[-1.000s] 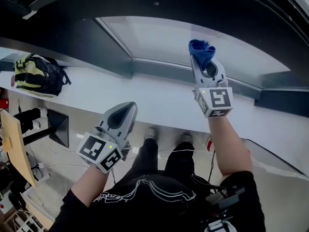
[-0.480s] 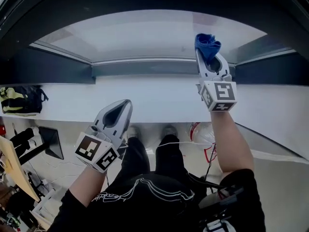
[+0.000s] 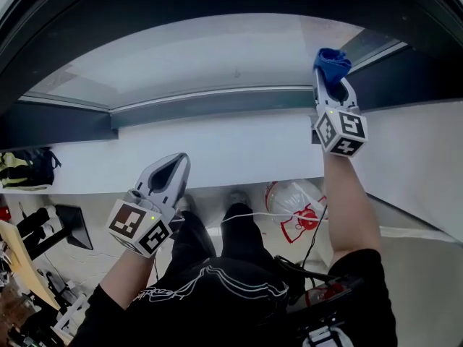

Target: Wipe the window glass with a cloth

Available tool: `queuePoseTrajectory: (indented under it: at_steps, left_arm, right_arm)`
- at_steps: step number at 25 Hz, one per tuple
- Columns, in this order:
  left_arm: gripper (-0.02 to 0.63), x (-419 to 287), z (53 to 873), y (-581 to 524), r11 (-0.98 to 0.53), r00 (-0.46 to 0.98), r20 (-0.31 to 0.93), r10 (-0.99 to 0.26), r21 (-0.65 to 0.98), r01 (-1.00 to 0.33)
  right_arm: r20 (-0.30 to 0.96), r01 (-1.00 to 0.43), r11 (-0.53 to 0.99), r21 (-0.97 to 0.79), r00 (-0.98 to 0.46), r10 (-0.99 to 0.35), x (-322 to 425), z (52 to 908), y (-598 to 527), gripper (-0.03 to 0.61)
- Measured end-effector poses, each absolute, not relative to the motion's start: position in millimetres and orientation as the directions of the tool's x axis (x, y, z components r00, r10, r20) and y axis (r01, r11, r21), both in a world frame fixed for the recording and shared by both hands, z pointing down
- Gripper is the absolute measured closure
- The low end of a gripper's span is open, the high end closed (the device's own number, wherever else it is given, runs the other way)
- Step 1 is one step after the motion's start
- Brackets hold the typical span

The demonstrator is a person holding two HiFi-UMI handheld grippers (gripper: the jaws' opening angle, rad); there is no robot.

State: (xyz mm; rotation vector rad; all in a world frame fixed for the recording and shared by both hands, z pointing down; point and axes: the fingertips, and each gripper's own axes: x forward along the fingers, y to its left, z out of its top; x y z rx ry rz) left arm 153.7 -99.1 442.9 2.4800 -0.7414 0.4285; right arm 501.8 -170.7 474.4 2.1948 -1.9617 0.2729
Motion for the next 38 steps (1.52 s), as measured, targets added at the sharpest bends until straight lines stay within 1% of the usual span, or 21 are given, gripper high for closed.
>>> queuePoseTrajectory:
  at_steps: [7,10,14,17,20,25,30,38]
  left_arm:
    - [0.609,200.0,439.1,-83.6,-0.750,0.821,0.421,-0.385,0.376,-0.544]
    - [0.609,211.3,437.7,-81.6,-0.758,0.828,0.415,-0.378,0.374,-0.534]
    - [0.609,215.5,433.8,-85.3,-0.757,0.833,0.399,-0.383,0.381,-0.531]
    - [0.609,210.2,426.7,-90.4,-0.751,0.836,0.383,-0.393,0.390,-0.532]
    - [0.609,196.1,420.9,-96.0,-0.758,0.841,0.370,-0.395,0.386,-0.526]
    - [0.609,152.6,421.3,-112.1,-0.726,0.826,0.355,-0.438,0.402,-0.558]
    - [0.609,84.9,427.5,-123.3,-0.667,0.786,0.358,-0.503,0.417,-0.617]
    - [0.609,-57.6,442.8,-150.0,-0.562,0.714,0.364,-0.598,0.445,-0.698]
  right_arm:
    - [0.264,-0.973,-0.227,-0.051,0.206,-0.942,565.9,478.3,-149.9,0.486]
    - [0.264,-0.972,-0.227,-0.061,0.203,-0.943,567.7,478.6,-148.9,0.486]
    - [0.261,-0.980,-0.178,-0.085,0.151,-0.954,545.5,478.7,-145.6,0.486]
    - [0.268,-0.993,-0.092,-0.077,0.068,-0.961,502.4,474.9,-142.3,0.486]
    - [0.257,-0.998,0.031,-0.060,-0.045,-0.965,441.1,463.3,-140.5,0.486]
    - [0.231,-0.978,0.195,-0.077,-0.207,-0.951,338.5,451.3,-144.5,0.486]
    - [0.219,-0.947,0.299,-0.119,-0.319,-0.922,242.4,454.1,-144.3,0.486]
    - [0.256,-0.889,0.425,-0.173,-0.457,-0.852,79.9,491.2,-174.4,0.486]
